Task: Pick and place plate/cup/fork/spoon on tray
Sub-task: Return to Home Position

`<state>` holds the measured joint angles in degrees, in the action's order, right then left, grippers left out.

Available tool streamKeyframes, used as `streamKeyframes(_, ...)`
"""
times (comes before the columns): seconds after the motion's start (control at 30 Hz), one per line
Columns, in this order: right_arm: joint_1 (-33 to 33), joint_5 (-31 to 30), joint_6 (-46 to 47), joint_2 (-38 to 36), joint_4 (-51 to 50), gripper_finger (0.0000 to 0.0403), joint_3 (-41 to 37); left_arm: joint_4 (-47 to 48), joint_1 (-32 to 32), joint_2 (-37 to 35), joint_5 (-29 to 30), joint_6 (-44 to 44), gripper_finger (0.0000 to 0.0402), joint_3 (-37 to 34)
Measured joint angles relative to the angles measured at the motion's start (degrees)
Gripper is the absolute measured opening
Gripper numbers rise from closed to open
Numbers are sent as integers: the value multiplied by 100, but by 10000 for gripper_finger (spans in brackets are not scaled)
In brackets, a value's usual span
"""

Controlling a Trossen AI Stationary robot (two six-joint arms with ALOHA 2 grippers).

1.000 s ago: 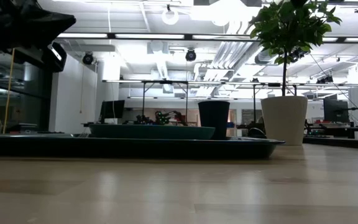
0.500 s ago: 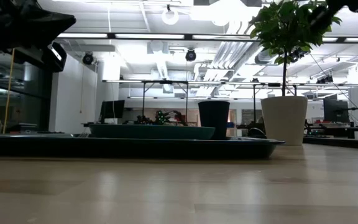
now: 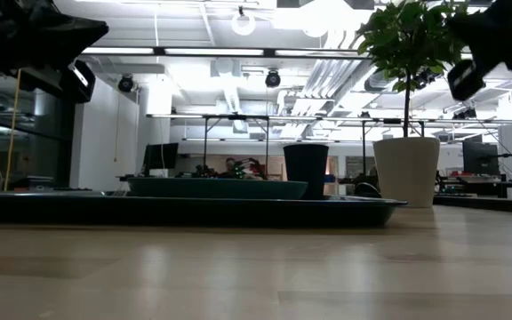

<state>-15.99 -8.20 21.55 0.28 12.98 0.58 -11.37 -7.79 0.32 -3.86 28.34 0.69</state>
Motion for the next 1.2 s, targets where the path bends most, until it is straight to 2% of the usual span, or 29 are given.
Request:
streamKeyframes(0.23,60,-59,-342,-22,-506,0,-2,0,0,11,3,0,1,0)
streamKeyframes(0.43,467,-363,-659,-20,-1021,0,-2,-1,0,11,1,0,1,0)
streamKeyframes(0.5,653,-90,-663,-18,-1033,0,-2,-2,0,11,2,0,0,0)
streamKeyframes(0.67,822,1196,-918,-18,-1155,0,-2,-2,0,11,1,0,1,0)
streamKeyframes(0.73,760,1408,-996,0,-1133,0,-3,-1,0,11,1,0,0,0)
streamKeyframes(0.97,688,1028,-1135,11,-1194,0,-2,-2,0,11,1,0,0,0)
streamKeyframes(1.2,688,1018,-1115,11,-1199,0,0,-2,0,11,1,0,0,0)
